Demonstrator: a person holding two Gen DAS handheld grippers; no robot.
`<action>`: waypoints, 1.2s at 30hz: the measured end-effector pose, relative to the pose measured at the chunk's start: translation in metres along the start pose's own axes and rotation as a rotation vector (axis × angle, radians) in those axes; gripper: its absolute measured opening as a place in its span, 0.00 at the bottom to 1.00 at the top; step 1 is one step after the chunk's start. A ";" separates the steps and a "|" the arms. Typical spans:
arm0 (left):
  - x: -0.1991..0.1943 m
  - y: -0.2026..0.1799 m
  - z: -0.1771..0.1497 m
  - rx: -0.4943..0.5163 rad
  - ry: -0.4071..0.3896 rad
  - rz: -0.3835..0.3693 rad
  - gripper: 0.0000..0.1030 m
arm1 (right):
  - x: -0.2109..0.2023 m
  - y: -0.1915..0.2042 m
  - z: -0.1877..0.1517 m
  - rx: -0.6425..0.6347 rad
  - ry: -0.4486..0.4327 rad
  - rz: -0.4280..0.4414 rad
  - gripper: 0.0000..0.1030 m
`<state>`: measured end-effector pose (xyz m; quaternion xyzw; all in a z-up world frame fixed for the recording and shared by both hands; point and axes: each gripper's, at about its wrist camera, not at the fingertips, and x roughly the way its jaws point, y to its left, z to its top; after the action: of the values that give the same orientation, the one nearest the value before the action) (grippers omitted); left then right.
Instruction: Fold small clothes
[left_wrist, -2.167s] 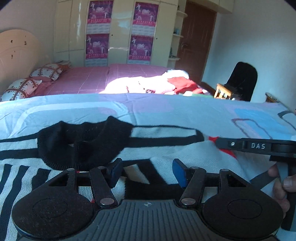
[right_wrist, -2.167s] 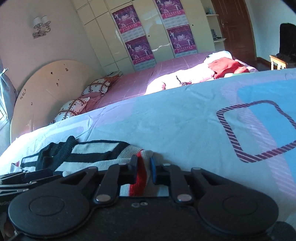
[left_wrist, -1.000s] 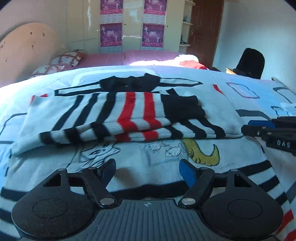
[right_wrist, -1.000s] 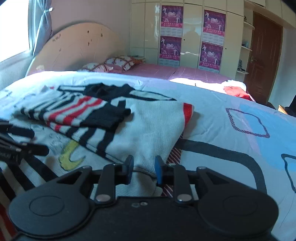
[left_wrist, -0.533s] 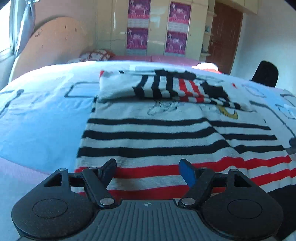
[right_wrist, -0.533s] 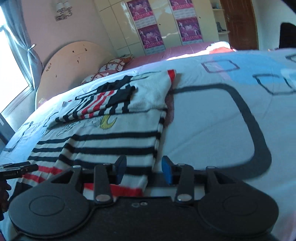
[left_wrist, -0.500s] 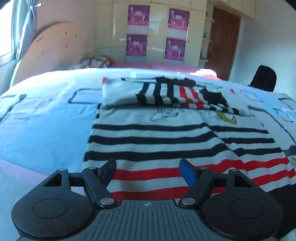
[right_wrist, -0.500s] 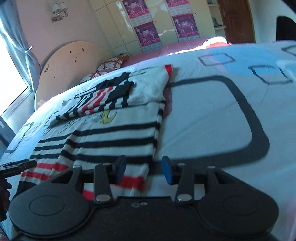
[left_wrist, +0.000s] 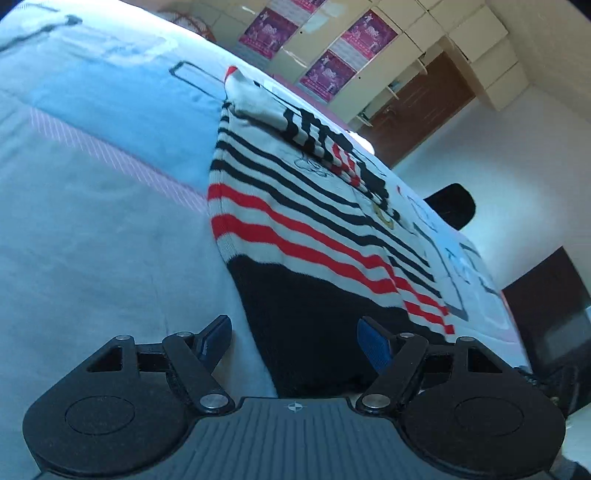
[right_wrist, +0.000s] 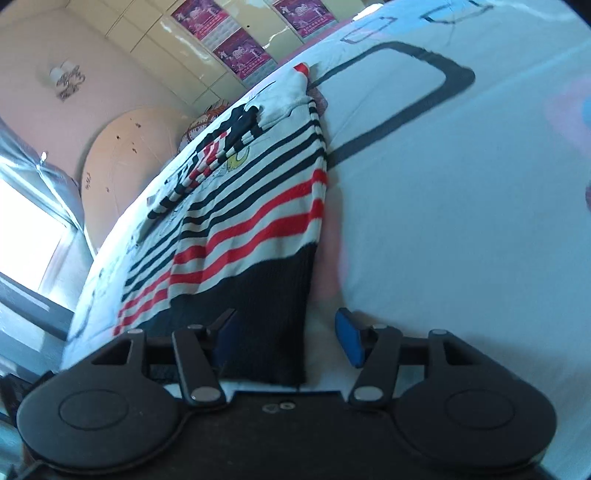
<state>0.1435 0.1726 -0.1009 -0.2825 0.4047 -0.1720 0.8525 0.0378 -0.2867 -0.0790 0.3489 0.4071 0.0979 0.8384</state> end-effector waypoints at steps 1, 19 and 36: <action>0.002 0.002 -0.002 -0.010 0.004 -0.012 0.71 | -0.001 -0.004 -0.002 0.035 -0.015 0.015 0.55; 0.051 0.012 0.017 -0.100 0.031 -0.147 0.41 | 0.029 -0.026 0.012 0.161 0.005 0.167 0.37; 0.039 -0.022 0.020 0.171 -0.010 0.040 0.04 | 0.022 0.004 0.016 -0.007 -0.003 0.111 0.06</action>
<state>0.1813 0.1415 -0.1000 -0.2013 0.3897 -0.1875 0.8789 0.0644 -0.2819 -0.0834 0.3681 0.3857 0.1450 0.8335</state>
